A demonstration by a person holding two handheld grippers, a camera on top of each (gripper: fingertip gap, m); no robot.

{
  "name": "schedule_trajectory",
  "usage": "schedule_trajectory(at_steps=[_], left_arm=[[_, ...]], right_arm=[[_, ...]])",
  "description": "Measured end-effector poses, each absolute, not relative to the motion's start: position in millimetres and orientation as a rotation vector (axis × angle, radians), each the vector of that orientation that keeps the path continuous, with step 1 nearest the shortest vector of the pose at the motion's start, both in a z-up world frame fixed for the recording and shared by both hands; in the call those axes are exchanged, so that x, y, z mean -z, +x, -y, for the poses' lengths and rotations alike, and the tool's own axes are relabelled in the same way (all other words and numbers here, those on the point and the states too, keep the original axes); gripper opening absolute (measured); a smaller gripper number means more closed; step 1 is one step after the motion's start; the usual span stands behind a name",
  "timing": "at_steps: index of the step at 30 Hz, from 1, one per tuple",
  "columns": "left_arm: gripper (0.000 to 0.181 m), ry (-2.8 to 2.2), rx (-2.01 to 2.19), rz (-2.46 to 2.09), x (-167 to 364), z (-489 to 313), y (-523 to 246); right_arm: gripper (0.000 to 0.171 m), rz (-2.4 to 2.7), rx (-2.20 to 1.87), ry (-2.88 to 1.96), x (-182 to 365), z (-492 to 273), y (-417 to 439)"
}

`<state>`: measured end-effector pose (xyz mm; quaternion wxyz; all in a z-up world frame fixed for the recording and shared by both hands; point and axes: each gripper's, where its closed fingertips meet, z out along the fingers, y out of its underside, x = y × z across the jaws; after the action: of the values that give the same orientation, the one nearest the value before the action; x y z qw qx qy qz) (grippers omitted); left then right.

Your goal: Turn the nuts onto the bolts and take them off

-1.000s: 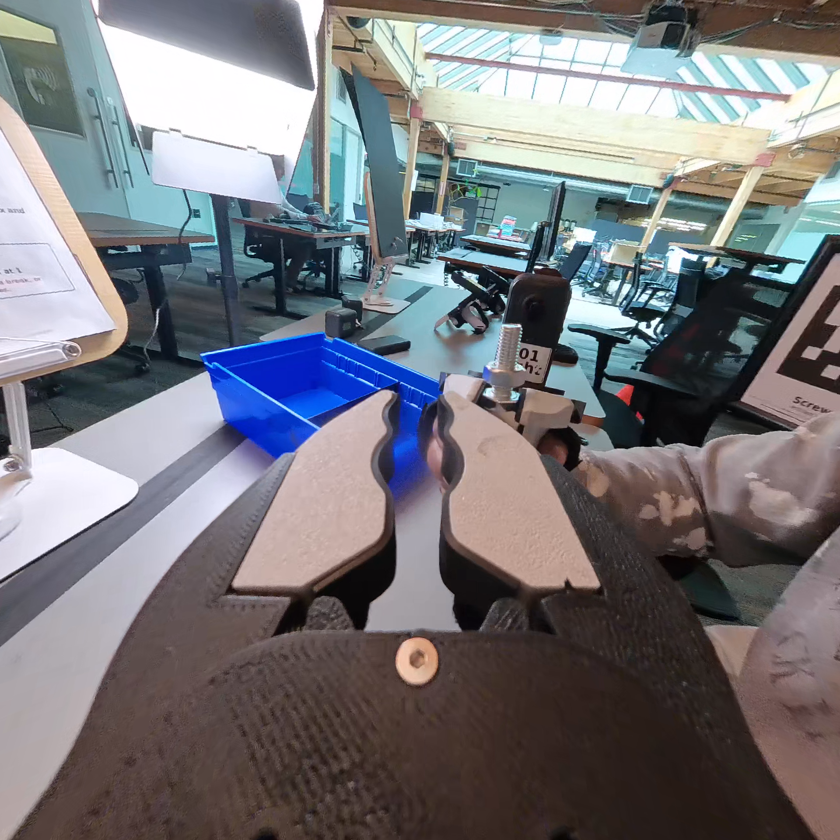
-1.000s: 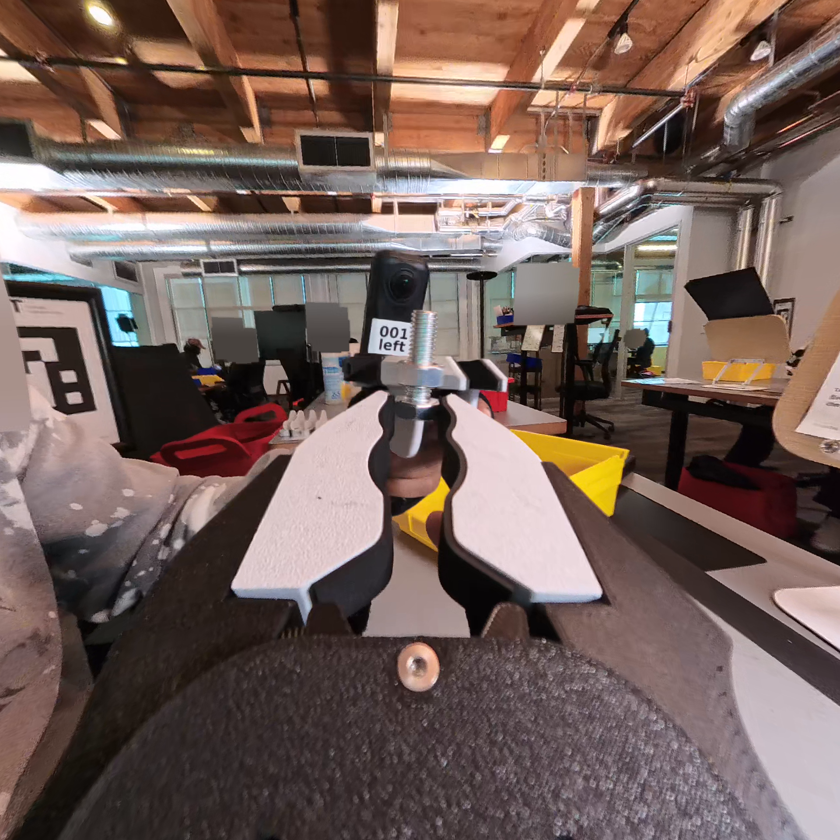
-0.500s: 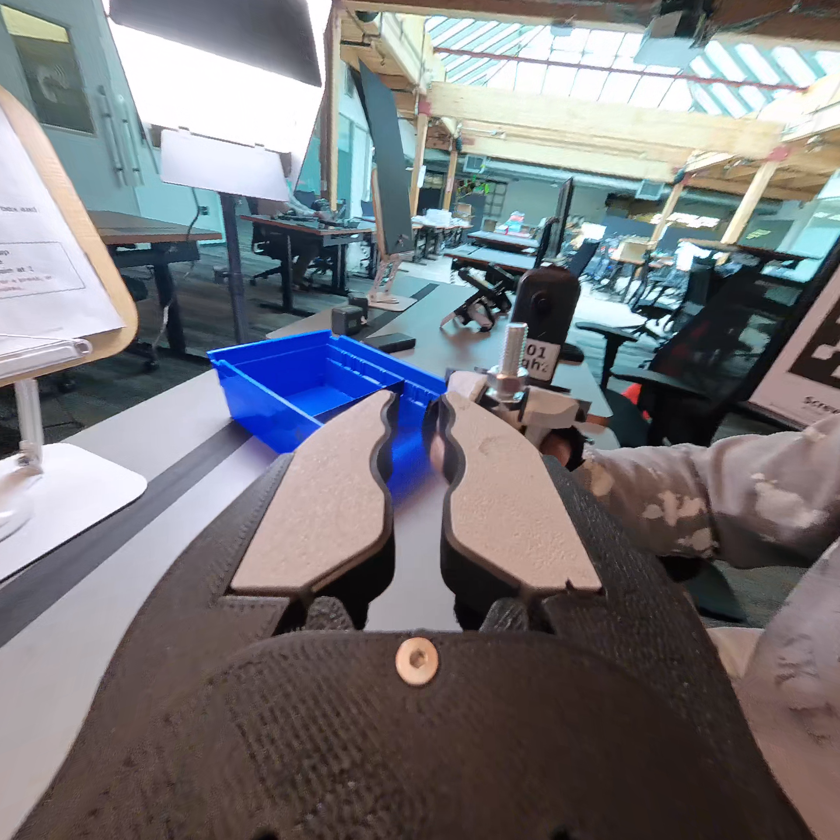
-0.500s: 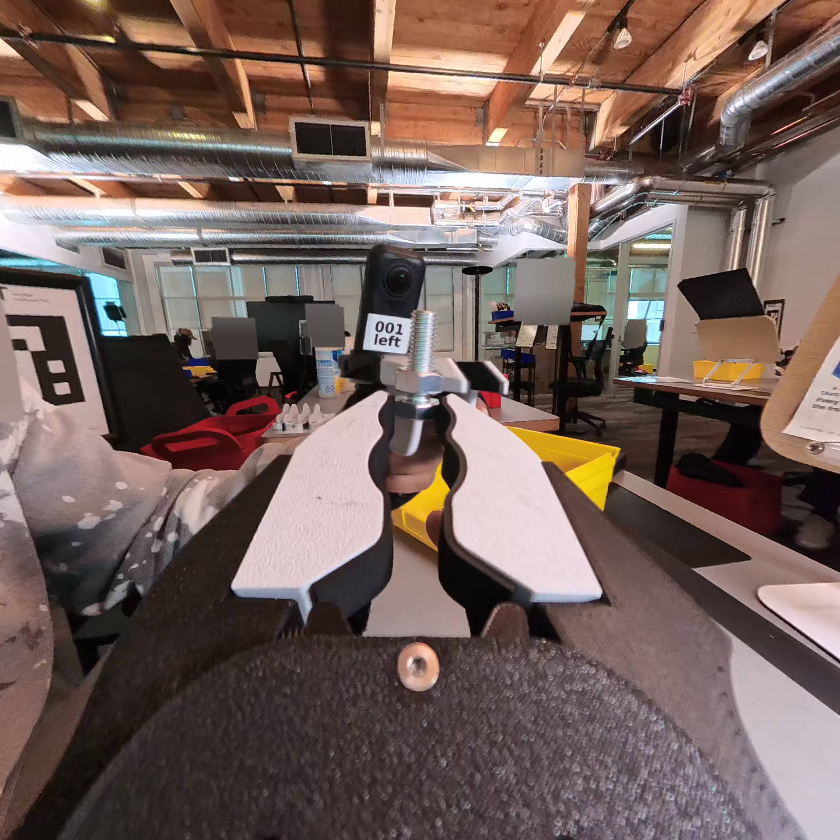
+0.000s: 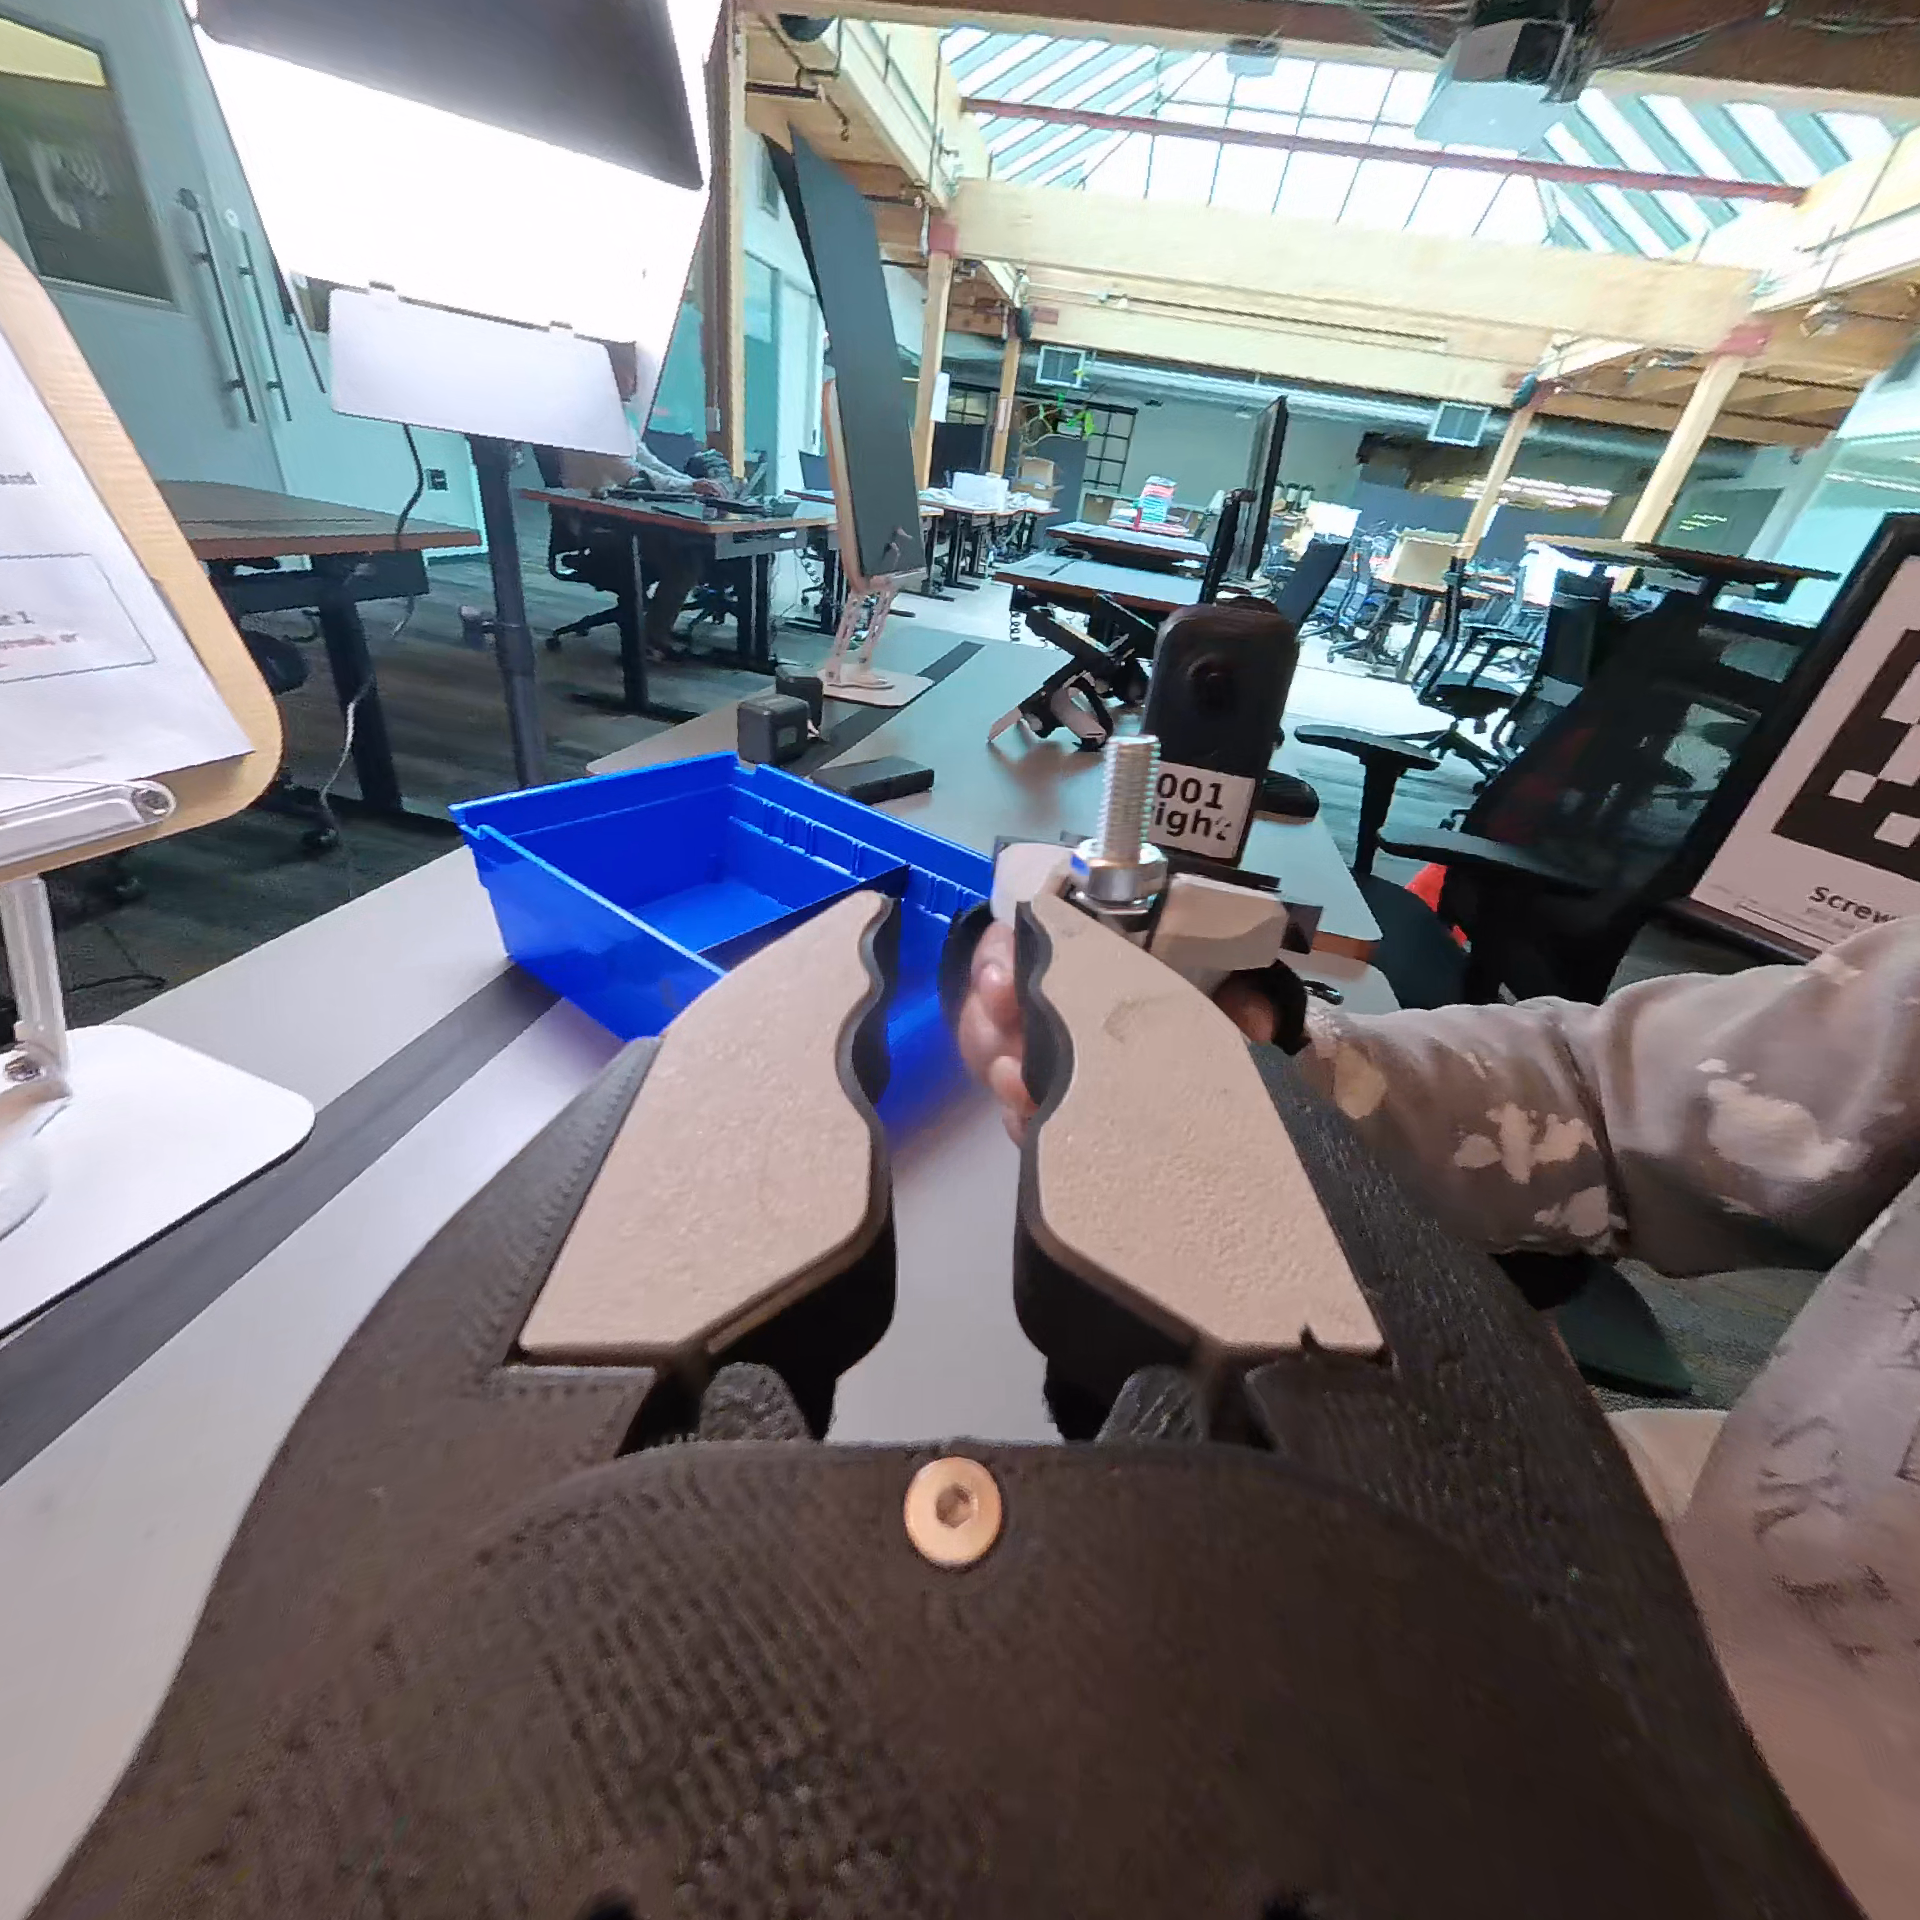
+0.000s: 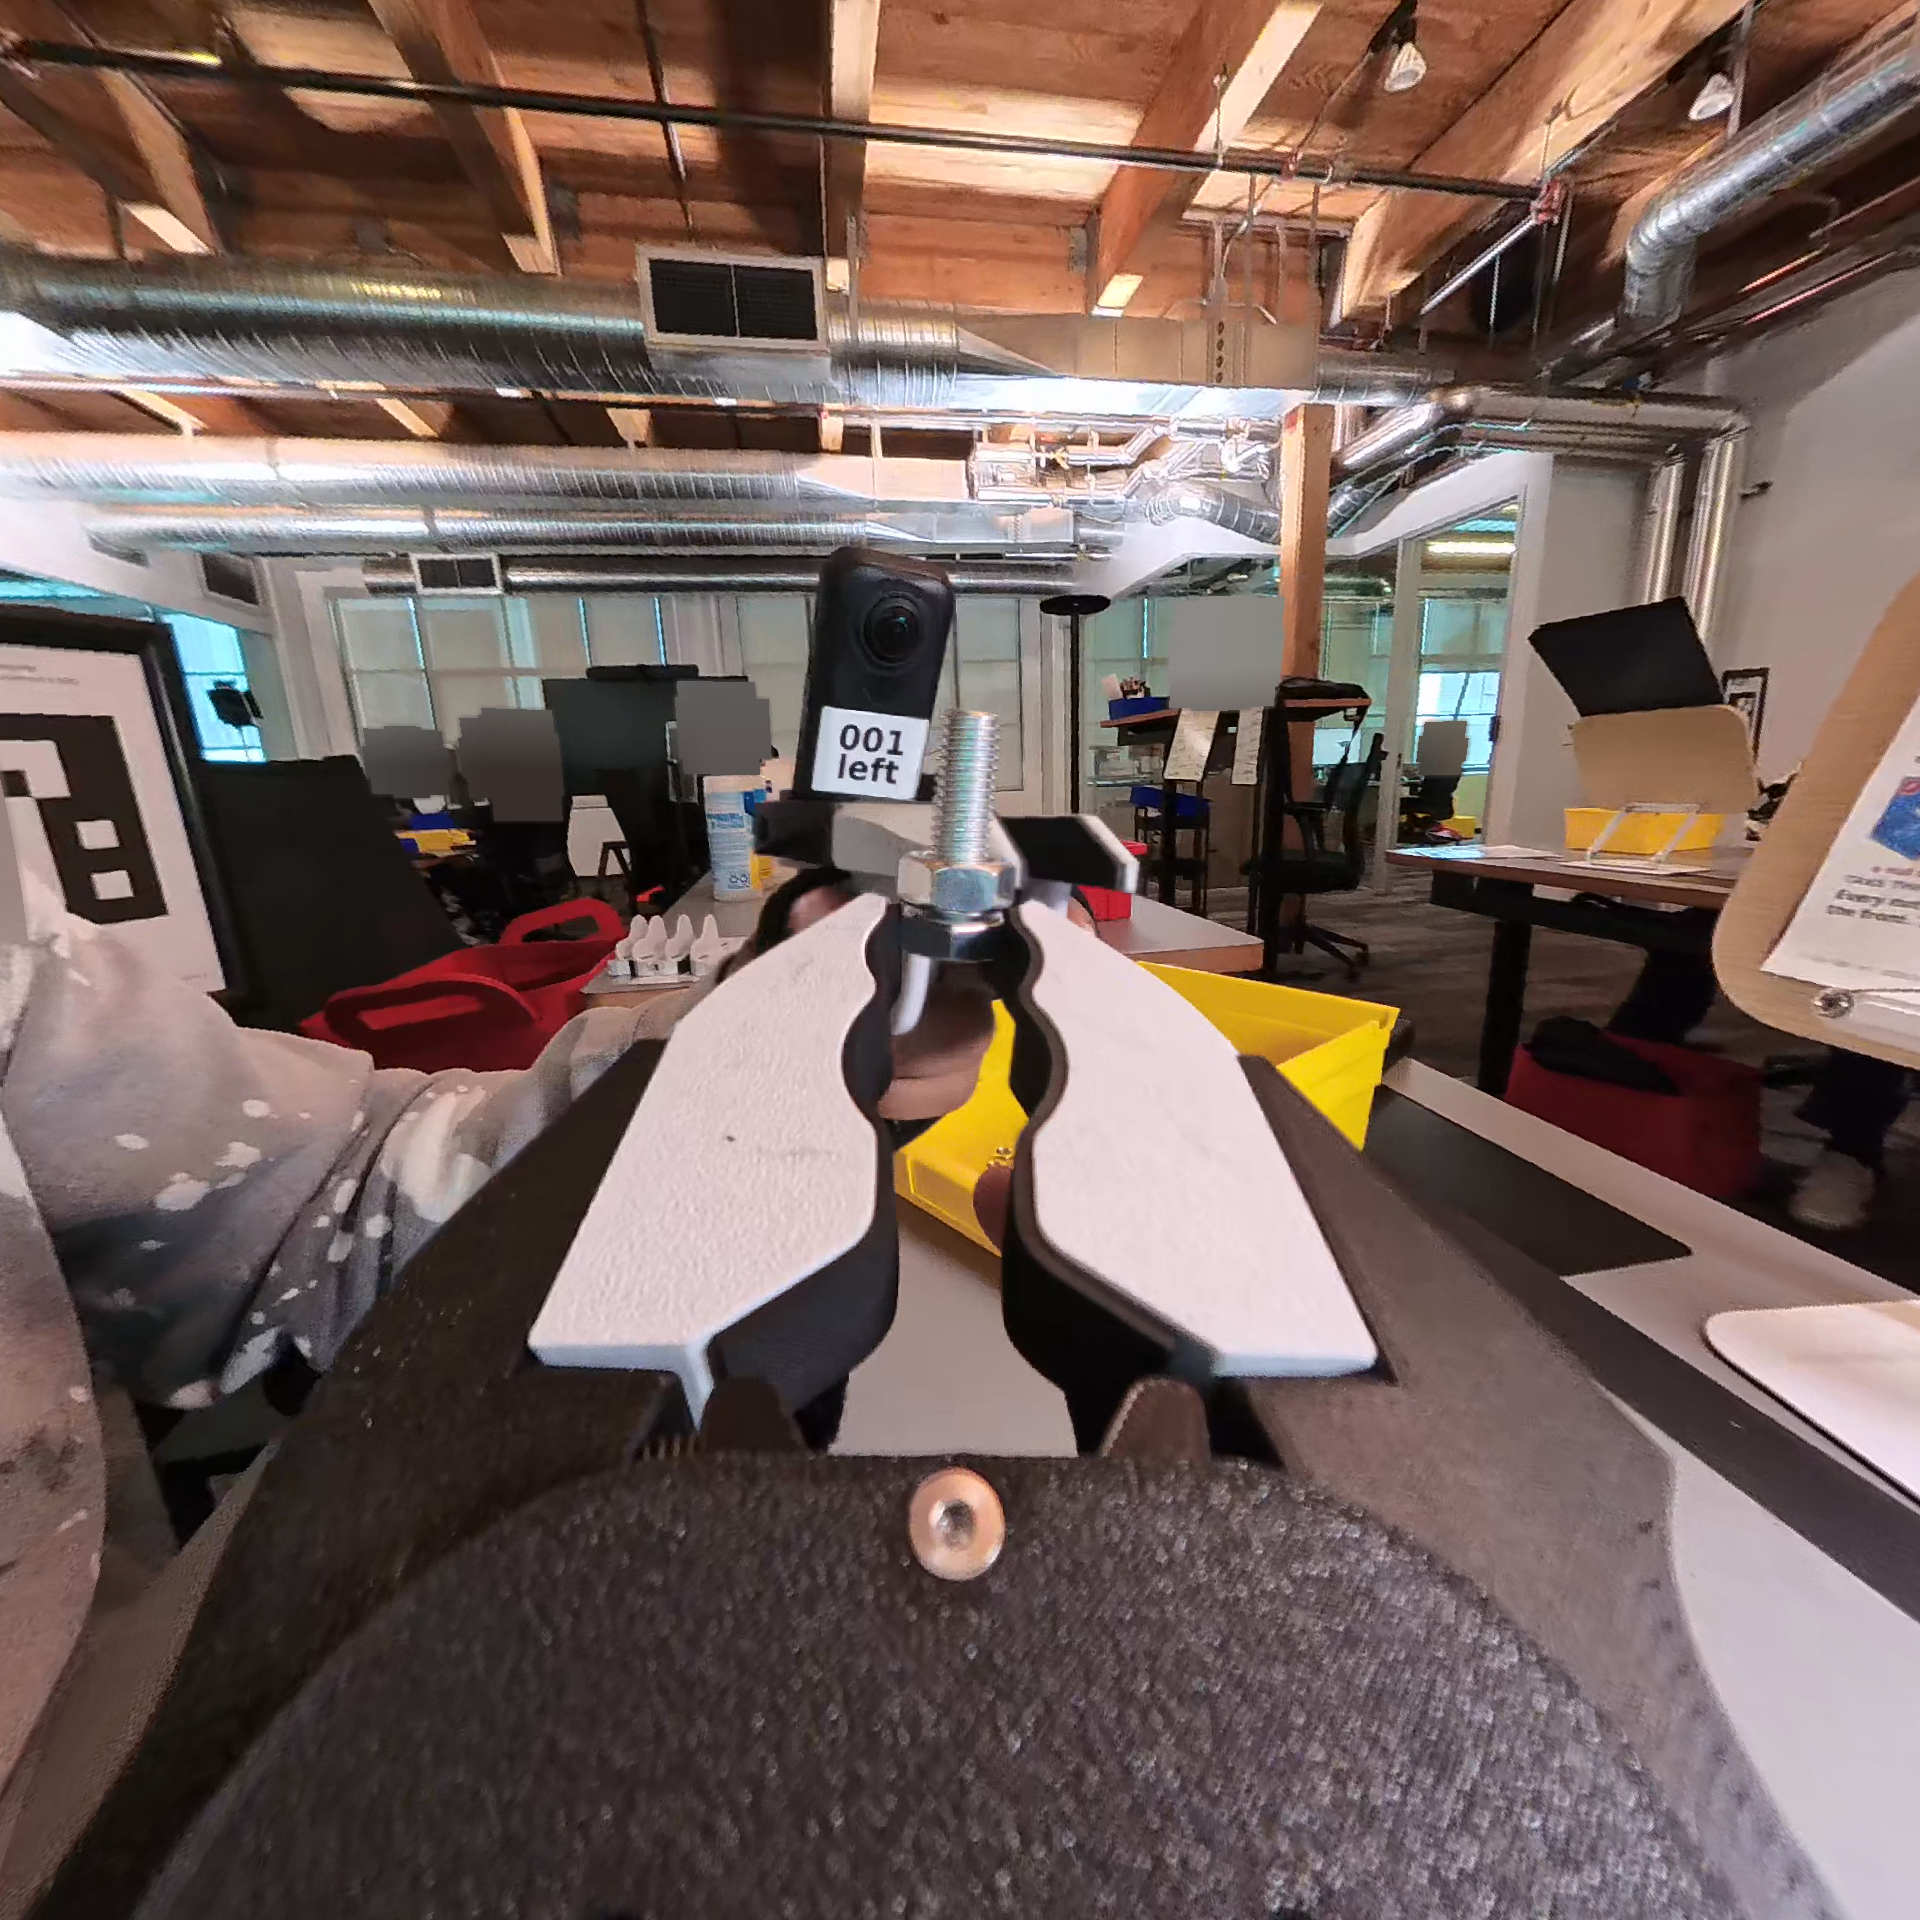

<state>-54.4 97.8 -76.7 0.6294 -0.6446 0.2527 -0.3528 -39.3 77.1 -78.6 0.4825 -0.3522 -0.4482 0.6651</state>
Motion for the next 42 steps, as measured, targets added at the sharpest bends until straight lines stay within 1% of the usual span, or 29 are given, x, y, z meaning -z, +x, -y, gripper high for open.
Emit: schedule_trajectory(at_steps=[5, 7, 9, 10, 14, 18, 19, 22, 26, 29, 31, 34, 37, 42], left_arm=[[0.029, -1.429, 0.908, -0.650, 73.0, -84.4, -33.6], [0.029, -1.459, 0.872, -0.655, 79.0, -88.4, -32.1], [0.024, -1.468, 0.851, -0.624, 78.8, -92.5, -38.1], [0.016, -1.475, 0.820, -0.586, 78.4, -97.2, -44.9], [0.016, -1.452, 0.805, -0.546, 73.9, -99.4, -58.2], [0.002, -1.470, 0.711, -0.463, 76.3, -109.8, -72.3], [0.000, -1.480, 0.681, -0.435, 78.2, -113.6, -77.3], [0.000, -1.515, 0.606, -0.352, 84.6, -124.5, -92.5], [0.000, -1.531, 0.556, -0.282, 89.2, -132.6, -108.2], [0.000, -1.537, 0.541, -0.256, 90.8, -135.3, -115.0], [0.000, -1.537, 0.528, -0.253, 90.4, -135.4, -117.4], [0.000, -1.551, 0.508, -0.271, 90.4, -134.1, -119.2], [0.000, -1.554, 0.463, -0.278, 88.9, -133.6, -126.1], [0.000, -1.554, 0.424, -0.252, 87.5, -135.5, -141.8]], right_arm=[[0.018, 1.096, -1.601, -0.898, 84.4, -79.3, -44.3], [0.018, 1.106, -1.598, -0.893, 84.4, -76.7, -44.9], [0.018, 1.094, -1.596, -0.900, 84.4, -79.5, -44.2], [0.018, 1.095, -1.614, -0.889, 83.3, -79.3, -42.4], [0.018, 1.097, -1.583, -0.901, 82.5, -82.9, -41.7], [0.018, 1.068, -1.541, -0.969, 86.4, -97.8, -42.4], [0.018, 1.057, -1.508, -1.001, 87.6, -105.4, -42.0], [0.018, 1.015, -1.306, -1.163, 92.0, -146.4, -34.3], [0.018, 0.883, -0.933, -1.428, 97.7, -238.5, 5.9], [0.018, 0.856, -0.620, -1.663, 126.5, -320.6, 38.0], [0.018, 0.894, -0.413, -1.852, 161.7, -371.1, 56.2], [0.019, 0.929, -0.270, -2.110, 217.3, -425.2, 74.9], [0.018, 0.963, -0.223, -2.291, 259.9, -453.6, 82.6], [0.018, 0.940, -0.235, -2.489, 302.8, -472.8, 81.4]])
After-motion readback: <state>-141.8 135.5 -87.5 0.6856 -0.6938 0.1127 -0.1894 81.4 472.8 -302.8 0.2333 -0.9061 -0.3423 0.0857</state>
